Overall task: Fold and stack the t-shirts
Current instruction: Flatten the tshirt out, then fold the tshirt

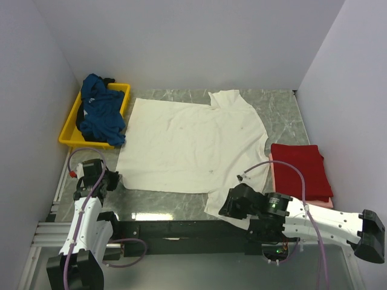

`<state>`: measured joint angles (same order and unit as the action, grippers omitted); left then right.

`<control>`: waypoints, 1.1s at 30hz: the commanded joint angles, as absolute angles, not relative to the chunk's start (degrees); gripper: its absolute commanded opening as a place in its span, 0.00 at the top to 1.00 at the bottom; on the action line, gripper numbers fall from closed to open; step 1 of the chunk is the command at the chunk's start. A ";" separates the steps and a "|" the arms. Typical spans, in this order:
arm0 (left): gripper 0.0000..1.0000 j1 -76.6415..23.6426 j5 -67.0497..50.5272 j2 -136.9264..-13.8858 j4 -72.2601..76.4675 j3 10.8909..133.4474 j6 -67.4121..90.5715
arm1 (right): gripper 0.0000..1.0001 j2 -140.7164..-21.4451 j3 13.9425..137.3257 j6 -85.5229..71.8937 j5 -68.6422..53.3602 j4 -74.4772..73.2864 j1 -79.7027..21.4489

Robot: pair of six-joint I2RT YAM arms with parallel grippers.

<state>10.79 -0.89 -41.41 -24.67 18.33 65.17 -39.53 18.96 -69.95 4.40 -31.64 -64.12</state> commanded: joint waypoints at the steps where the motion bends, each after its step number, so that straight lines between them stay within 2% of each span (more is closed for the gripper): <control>1: 0.88 10.72 -1.84 -40.87 -23.38 18.72 64.07 | 0.66 -39.46 23.90 -75.40 10.80 -39.97 -65.57; 5: 0.87 10.72 -1.67 -41.22 -23.91 19.77 63.72 | 0.60 -33.68 24.70 -81.28 12.21 -49.72 -65.57; 9: 0.88 10.72 -1.58 -41.31 -24.08 20.21 63.63 | 0.60 -24.72 23.65 -88.23 12.48 -60.89 -65.57; 12: 0.87 10.72 -1.58 -41.31 -23.82 20.13 63.72 | 0.59 -19.35 22.24 -90.52 8.45 -63.27 -65.57; 15: 0.87 10.72 -1.50 -41.40 -23.56 20.04 63.72 | 0.55 -19.42 22.50 -92.19 7.65 -64.25 -65.57; 19: 0.87 10.72 -1.76 -41.49 -23.47 19.60 63.98 | 0.53 -23.98 22.76 -94.48 8.43 -63.29 -65.65; 29: 0.87 10.81 -2.11 -41.92 -23.47 20.13 63.46 | 0.54 -51.47 25.48 -95.89 12.38 -59.41 -65.39; 33: 0.87 10.81 -2.20 -42.01 -23.38 20.13 63.28 | 0.54 -55.28 27.59 -95.28 15.81 -60.37 -65.04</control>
<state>10.79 -1.69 -42.04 -24.69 18.35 64.34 -53.91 25.85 -94.67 8.67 -57.69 -65.12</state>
